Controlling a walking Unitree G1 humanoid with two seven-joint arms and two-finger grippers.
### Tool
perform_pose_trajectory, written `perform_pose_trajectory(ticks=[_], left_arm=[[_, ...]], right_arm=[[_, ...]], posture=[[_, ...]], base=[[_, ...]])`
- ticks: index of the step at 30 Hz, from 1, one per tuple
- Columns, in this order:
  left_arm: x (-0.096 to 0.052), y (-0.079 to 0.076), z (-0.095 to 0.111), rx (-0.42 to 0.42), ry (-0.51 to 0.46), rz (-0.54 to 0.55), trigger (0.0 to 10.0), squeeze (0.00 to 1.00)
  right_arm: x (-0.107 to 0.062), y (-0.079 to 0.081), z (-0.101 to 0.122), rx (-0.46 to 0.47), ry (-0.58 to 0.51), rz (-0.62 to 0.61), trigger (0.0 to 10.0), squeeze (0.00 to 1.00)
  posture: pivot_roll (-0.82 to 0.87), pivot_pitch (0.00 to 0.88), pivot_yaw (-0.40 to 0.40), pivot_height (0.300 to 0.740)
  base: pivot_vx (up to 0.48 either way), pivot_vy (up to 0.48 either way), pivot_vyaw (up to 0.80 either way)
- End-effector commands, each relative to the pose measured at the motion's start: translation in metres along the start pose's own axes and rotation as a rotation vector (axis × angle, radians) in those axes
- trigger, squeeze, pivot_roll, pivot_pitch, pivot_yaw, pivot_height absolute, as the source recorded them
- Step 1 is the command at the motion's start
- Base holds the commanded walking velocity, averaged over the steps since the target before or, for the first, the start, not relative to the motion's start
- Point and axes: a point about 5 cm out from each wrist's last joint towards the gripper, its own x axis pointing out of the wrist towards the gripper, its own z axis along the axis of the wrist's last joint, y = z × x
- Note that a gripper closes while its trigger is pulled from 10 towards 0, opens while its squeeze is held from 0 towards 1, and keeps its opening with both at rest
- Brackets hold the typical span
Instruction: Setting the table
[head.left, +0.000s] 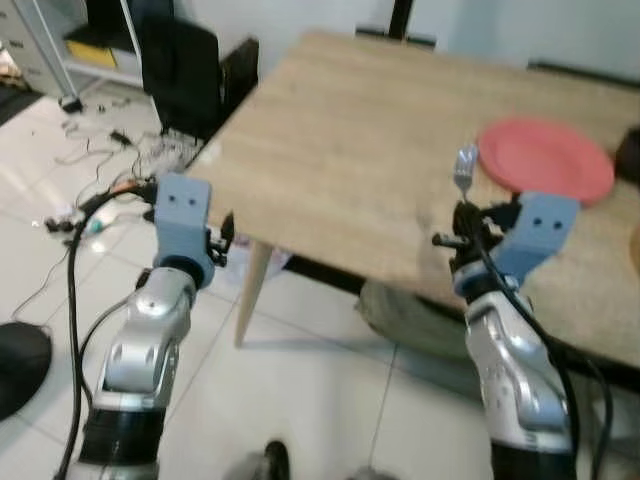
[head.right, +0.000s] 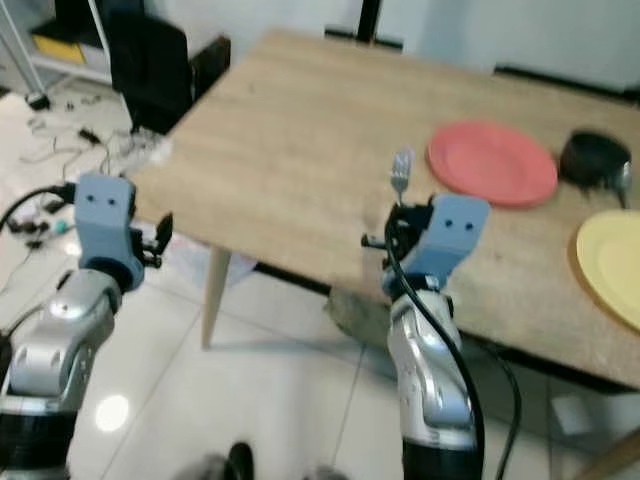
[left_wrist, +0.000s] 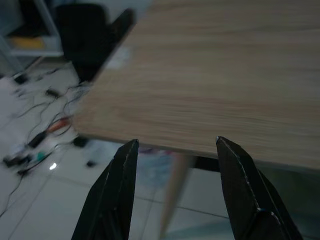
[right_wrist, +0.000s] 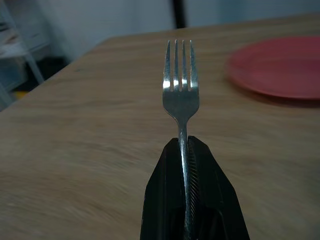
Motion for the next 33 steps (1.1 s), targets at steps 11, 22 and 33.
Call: perform_pose_trajectory(ticks=[11, 22, 33], left_arm=[[0.0012, -0.0017, -0.0024, 0.009, 0.007, -0.005, 10.0, 0.00], [0.0024, -0.0017, -0.0017, 0.011, 0.005, -0.005, 10.0, 0.00], [0.0034, -0.0019, -0.0010, 0.001, 0.007, -0.001, 10.0, 0.00]], right_arm=[[-0.0009, -0.0016, 0.0002, -0.001, -0.007, -0.008, 10.0, 0.00], [-0.0010, -0.0019, 0.0002, 0.001, -0.009, -0.012, 10.0, 0.00], [-0.0010, -0.0018, -0.0008, 0.013, -0.002, -0.013, 10.0, 0.00]], posture=[[-0.13, 0.041, 0.068, 0.740], [-0.14, 0.043, 0.072, 0.740], [-0.14, 0.042, 0.074, 0.740]], base=[[-0.324, 0.000, 0.00], [-0.304, 0.000, 0.00], [-0.132, 0.000, -0.36]])
